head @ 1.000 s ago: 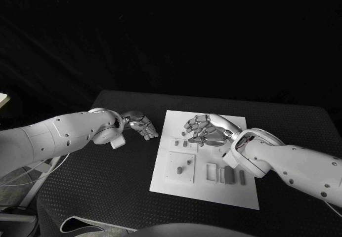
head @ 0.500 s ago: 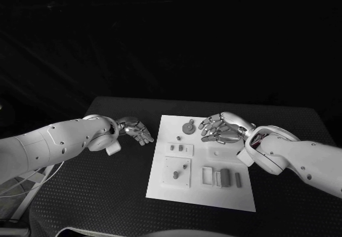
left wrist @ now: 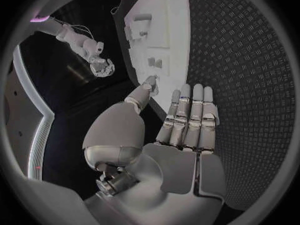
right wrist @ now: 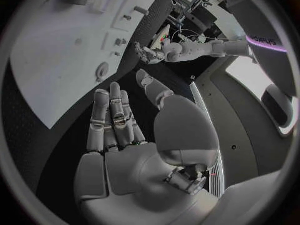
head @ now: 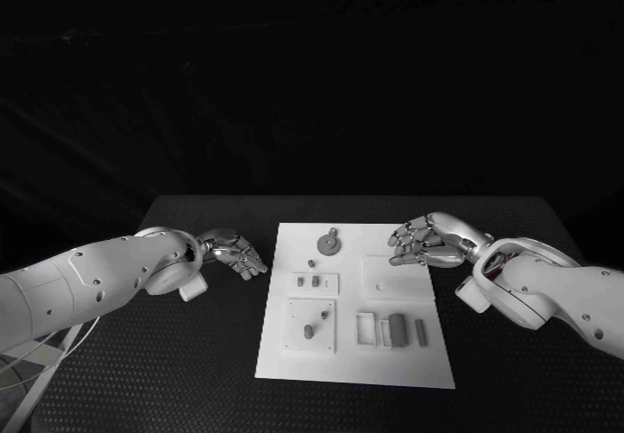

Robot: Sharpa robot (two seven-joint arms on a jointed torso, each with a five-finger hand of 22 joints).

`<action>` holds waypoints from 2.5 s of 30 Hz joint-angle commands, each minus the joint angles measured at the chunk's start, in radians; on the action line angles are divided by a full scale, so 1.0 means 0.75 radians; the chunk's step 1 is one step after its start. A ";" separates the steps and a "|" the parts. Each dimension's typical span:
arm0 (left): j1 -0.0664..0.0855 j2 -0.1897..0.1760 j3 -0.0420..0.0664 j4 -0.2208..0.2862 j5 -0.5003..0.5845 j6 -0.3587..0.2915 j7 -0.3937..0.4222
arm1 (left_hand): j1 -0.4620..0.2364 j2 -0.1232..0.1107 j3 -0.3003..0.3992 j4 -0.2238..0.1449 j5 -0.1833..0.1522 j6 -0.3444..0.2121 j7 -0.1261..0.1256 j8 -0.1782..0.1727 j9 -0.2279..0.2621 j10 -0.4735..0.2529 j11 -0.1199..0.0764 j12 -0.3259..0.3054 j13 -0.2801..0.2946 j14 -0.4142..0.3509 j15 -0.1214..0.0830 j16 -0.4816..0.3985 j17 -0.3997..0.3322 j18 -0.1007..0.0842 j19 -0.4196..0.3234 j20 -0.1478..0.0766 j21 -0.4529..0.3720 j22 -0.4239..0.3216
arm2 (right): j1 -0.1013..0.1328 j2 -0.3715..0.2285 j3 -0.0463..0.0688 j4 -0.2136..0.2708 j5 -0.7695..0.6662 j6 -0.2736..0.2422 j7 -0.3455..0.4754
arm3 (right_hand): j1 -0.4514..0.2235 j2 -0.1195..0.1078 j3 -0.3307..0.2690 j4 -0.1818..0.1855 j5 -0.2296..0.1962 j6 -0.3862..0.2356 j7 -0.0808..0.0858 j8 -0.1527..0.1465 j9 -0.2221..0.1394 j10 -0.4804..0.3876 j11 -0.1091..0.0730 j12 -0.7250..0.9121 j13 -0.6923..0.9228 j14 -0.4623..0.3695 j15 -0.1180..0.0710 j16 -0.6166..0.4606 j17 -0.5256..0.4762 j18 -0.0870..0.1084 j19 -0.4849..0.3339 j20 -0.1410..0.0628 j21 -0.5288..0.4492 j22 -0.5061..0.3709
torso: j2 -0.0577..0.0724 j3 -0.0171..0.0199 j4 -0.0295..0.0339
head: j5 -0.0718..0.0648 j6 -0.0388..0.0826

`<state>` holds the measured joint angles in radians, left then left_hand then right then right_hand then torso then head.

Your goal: Assemble the parts on the task board

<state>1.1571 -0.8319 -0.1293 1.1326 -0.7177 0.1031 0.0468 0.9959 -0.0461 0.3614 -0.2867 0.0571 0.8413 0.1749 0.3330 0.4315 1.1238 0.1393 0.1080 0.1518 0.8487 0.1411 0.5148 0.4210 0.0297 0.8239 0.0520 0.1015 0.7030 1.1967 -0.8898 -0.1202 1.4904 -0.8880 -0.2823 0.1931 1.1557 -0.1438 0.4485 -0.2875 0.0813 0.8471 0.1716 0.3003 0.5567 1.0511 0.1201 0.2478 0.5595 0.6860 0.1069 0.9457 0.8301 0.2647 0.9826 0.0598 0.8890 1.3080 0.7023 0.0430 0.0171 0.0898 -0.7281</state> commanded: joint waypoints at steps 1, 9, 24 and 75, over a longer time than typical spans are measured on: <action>-0.005 0.002 0.000 -0.003 0.026 0.001 0.018 | 0.008 -0.001 0.006 0.001 -0.008 0.001 0.010 -0.005 -0.002 -0.004 0.002 -0.005 0.002 -0.002 0.003 -0.008 0.002 -0.010 0.004 -0.008 -0.007 -0.002 | 0.000 -0.025 -0.002 0.015 0.018 -0.025 -0.036 | -0.011 -0.009 -0.024 0.003 -0.001 -0.055 -0.016 -0.037 -0.018 -0.124 0.023 -0.035 0.054 -0.073 0.004 0.247 0.254 -0.004 0.020 -0.011 -0.017 0.003 | -0.006 0.0080 -0.0086 | -0.013 0.001; -0.026 0.012 -0.001 -0.015 0.034 0.019 0.024 | 0.008 0.000 0.007 0.001 -0.008 0.001 0.010 -0.006 -0.002 -0.004 0.002 -0.005 0.003 -0.001 0.003 -0.009 0.003 -0.010 0.004 -0.008 -0.007 -0.002 | 0.001 -0.104 -0.037 0.040 0.193 0.062 -0.100 | 0.032 0.046 -0.056 -0.003 -0.003 0.013 0.004 -0.018 -0.013 -0.040 -0.068 0.400 0.485 0.234 -0.173 0.452 0.025 -0.004 0.238 -0.153 0.315 0.038 | -0.015 0.0144 -0.0206 | -0.039 0.009; -0.032 0.017 -0.002 -0.026 0.041 0.015 0.027 | 0.008 0.007 0.009 0.002 -0.007 0.001 0.010 -0.007 -0.003 -0.004 0.002 -0.006 0.005 -0.001 0.003 -0.010 0.005 -0.011 0.005 -0.008 -0.008 -0.003 | 0.001 -0.144 -0.109 0.052 0.247 0.258 -0.222 | -0.078 0.061 0.114 0.117 -0.001 -0.114 0.044 -0.119 -0.091 -0.272 -0.029 0.467 0.389 0.286 -0.140 0.490 -0.226 -0.004 0.234 -0.203 0.303 -0.112 | -0.029 0.0146 -0.0393 | -0.051 0.003; -0.023 -0.074 -0.001 0.222 0.495 -0.322 0.253 | -0.139 -0.042 -0.057 0.036 -0.008 -0.075 0.015 -0.050 -0.023 -0.125 0.051 -0.061 -0.015 -0.037 0.017 -0.048 0.011 -0.018 -0.024 0.000 -0.039 -0.021 | 0.053 -0.001 -0.113 0.143 -0.273 0.416 -0.809 | -0.471 -0.048 0.198 0.392 -0.004 0.177 -0.108 0.032 0.202 0.119 -0.188 1.372 0.640 0.861 -0.308 0.836 0.536 -0.004 0.349 -0.251 0.317 -0.019 | -0.025 0.0034 -0.0387 | -0.102 -0.034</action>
<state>1.1387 -0.8869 -0.1305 1.2901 -0.4316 -0.0620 0.1537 0.8983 -0.0756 0.3241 -0.2578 0.0571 0.7876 0.1861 0.2994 0.4146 1.0358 0.1746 0.0652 0.1425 0.8239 0.1549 0.4804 0.4295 0.0222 0.8088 0.0521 0.0743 0.6879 1.2367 -0.8933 -0.2055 1.5921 -1.0684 -0.0463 -0.3181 0.8075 -0.1796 0.5977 0.0032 0.0832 0.9800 0.0966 0.3285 0.7095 1.1350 -0.0197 1.2800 1.0399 1.3310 -0.1180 1.5750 1.2314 0.1211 1.2435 -0.1301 1.1288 1.2943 0.6827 0.0457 -0.0118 0.0156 -0.7518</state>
